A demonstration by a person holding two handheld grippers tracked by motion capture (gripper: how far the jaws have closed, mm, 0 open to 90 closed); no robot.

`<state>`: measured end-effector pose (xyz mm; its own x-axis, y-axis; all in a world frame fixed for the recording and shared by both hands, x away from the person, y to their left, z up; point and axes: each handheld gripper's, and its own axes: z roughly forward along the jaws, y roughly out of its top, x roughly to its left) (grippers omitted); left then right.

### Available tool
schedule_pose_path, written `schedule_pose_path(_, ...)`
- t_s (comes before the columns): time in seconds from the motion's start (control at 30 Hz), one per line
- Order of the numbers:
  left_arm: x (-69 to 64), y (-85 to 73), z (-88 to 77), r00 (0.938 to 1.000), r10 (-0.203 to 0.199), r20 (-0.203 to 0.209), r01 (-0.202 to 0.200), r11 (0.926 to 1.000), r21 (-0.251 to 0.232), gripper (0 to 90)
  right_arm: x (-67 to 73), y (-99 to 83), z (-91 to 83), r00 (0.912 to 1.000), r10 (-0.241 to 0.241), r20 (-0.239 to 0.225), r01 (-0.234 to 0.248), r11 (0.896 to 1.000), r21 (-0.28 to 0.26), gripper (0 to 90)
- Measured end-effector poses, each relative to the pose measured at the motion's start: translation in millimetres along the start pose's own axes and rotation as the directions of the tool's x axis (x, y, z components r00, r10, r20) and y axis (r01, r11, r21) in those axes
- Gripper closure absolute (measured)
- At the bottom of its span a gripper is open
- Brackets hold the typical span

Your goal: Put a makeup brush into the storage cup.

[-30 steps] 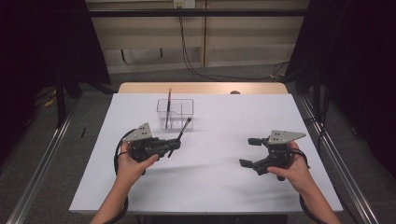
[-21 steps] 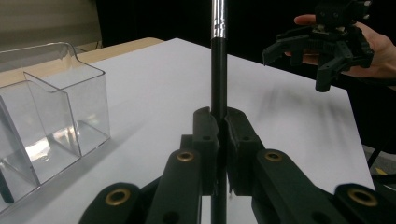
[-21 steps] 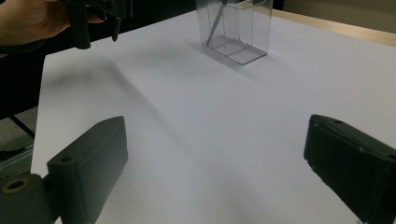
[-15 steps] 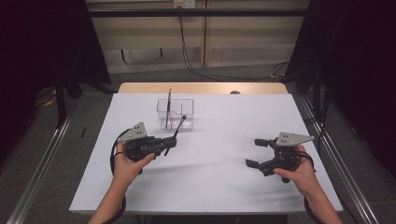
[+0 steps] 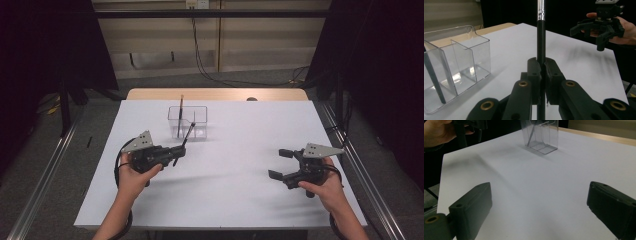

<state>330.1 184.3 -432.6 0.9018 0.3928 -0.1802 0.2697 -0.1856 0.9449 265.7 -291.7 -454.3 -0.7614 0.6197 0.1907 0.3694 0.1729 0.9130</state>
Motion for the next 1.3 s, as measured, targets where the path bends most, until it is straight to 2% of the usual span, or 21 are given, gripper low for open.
schedule_pose_path(0.17,0.6,-0.4,-0.1,1.0000,0.001,-0.006,-0.001,1.0000,-0.003,84.2,-1.1,-4.9,-2.9,0.9999,0.004,0.013,-0.004,1.000,0.005,5.5)
schedule_pose_path(0.77,4.0,1.6,-3.8,0.9995,0.000,-0.032,-0.001,0.9997,-0.025,84.2,0.0,-12.1,-13.3,0.9982,0.011,0.059,-0.007,0.998,-0.055,2.8)
schedule_pose_path(1.07,6.1,3.0,-3.5,0.9990,-0.005,-0.044,0.003,0.9989,-0.047,84.2,-1.9,-16.0,-16.9,0.9973,0.014,0.073,-0.011,0.999,-0.041,2.0)
schedule_pose_path(1.3,8.6,5.7,-1.7,0.9981,-0.017,-0.059,0.013,0.9975,-0.069,84.2,-2.0,-15.7,-19.4,0.9971,0.012,0.075,-0.008,0.998,-0.055,1.8)
